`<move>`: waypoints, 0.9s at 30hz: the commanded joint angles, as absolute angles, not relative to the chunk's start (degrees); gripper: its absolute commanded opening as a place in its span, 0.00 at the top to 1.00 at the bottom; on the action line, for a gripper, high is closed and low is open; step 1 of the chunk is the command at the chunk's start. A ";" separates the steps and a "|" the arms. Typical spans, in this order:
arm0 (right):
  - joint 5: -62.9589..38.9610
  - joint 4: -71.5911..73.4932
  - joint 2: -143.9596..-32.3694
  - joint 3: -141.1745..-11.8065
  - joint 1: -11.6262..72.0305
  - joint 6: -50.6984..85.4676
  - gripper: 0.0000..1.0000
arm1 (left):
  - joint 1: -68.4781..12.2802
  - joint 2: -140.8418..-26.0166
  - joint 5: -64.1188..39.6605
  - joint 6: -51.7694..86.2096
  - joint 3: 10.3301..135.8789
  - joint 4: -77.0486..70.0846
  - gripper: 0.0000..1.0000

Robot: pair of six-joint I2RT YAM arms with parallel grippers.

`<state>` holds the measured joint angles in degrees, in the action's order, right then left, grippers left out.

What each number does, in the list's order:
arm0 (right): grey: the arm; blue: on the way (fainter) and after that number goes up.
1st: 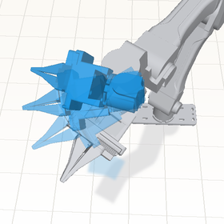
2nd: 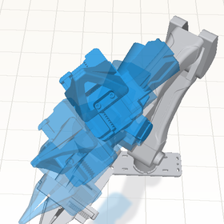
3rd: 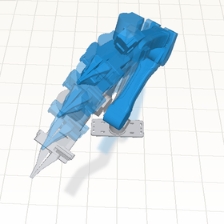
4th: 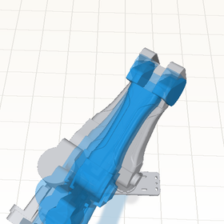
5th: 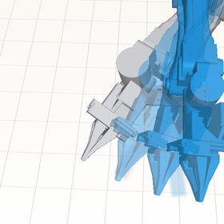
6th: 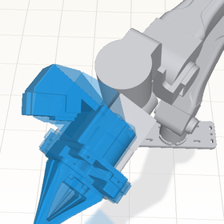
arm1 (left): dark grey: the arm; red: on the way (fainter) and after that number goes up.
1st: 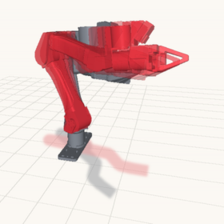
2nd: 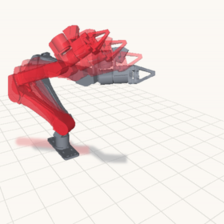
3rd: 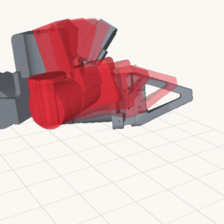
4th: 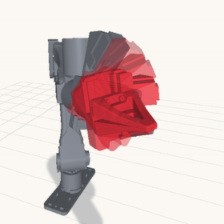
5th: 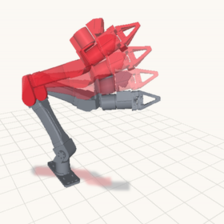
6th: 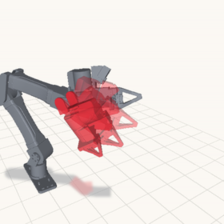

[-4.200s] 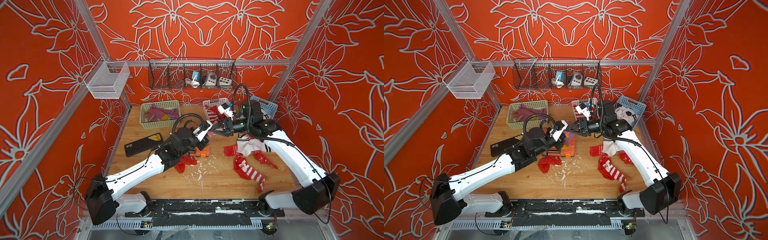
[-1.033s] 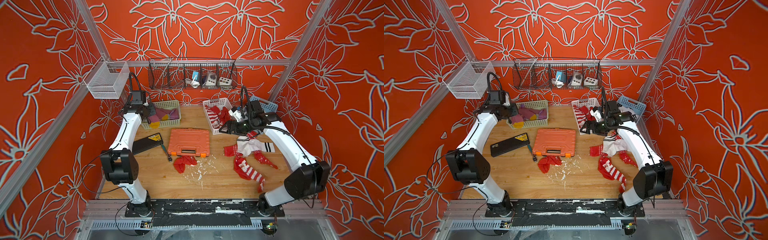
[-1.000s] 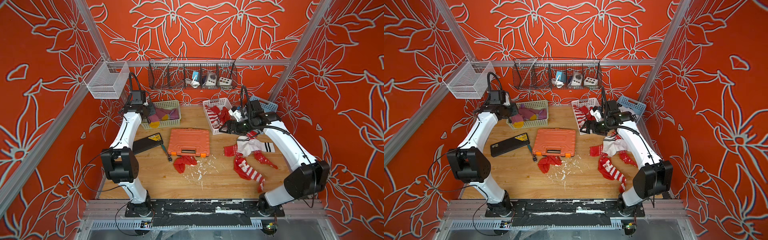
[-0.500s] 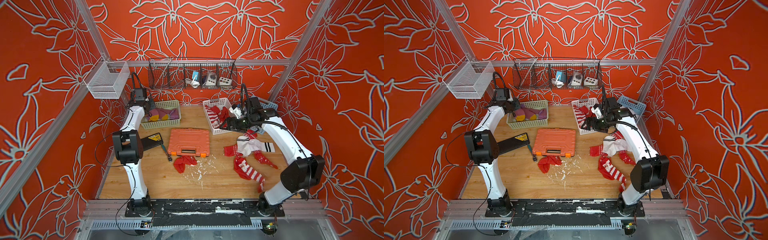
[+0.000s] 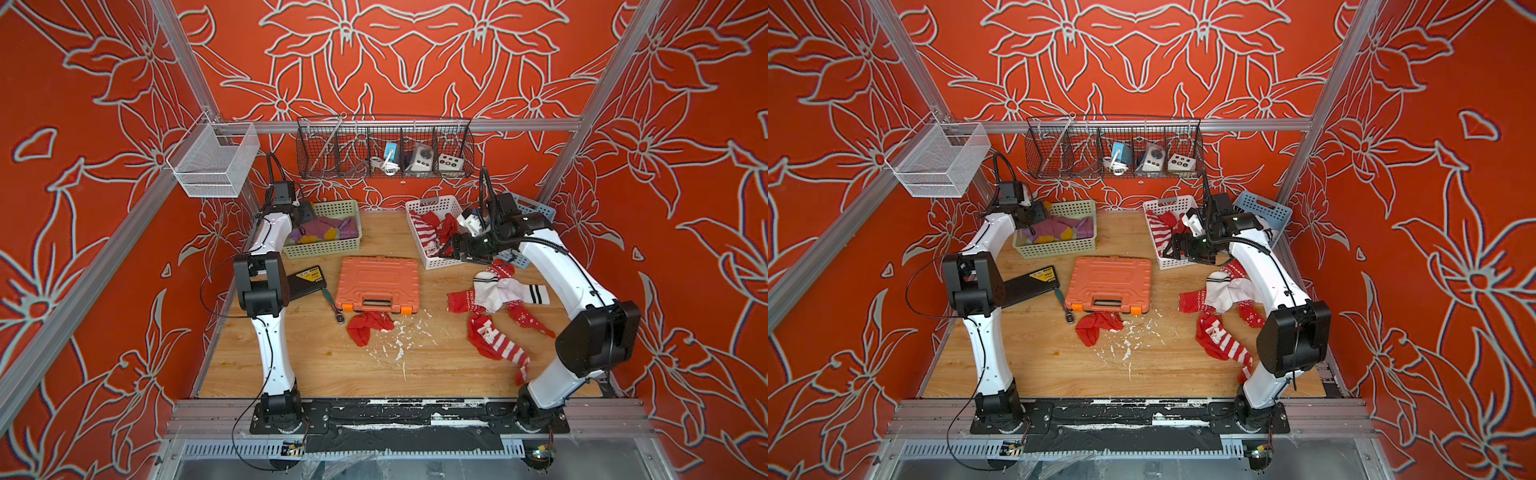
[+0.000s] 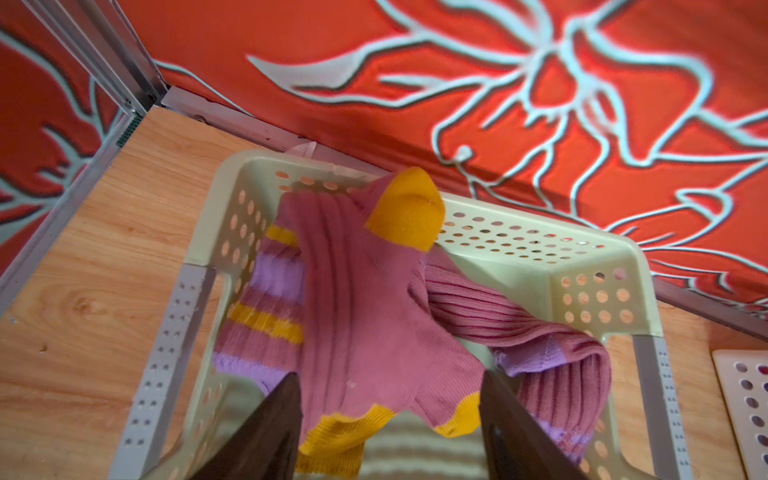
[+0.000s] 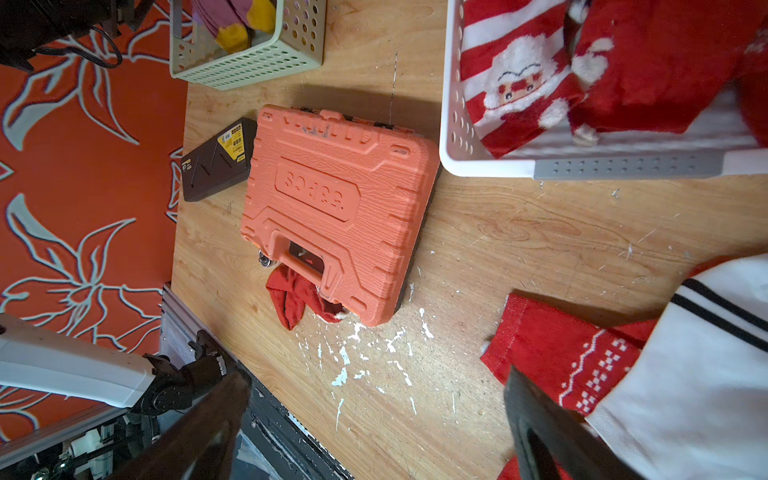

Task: Sort the socks into the basket by color
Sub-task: Place the sock in the bin, then pick up the sock from the center of the board.

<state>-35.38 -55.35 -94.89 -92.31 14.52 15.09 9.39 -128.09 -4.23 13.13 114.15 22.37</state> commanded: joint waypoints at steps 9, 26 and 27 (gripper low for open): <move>-34.58 -55.90 -95.87 -94.22 14.20 14.24 0.02 | 9.50 -117.18 -5.27 13.97 104.84 19.51 0.29; -32.89 -54.66 -92.38 -89.09 14.37 14.72 0.03 | 9.40 -97.04 -12.41 15.35 89.71 21.83 0.30; -32.71 -54.80 -92.25 -88.64 14.52 14.68 0.03 | 9.13 -95.47 -13.03 15.55 88.15 22.13 0.30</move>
<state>-33.85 -54.78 -94.21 -89.86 14.52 15.09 9.34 -99.22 -10.33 14.52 91.00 20.62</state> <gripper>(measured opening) 0.973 0.701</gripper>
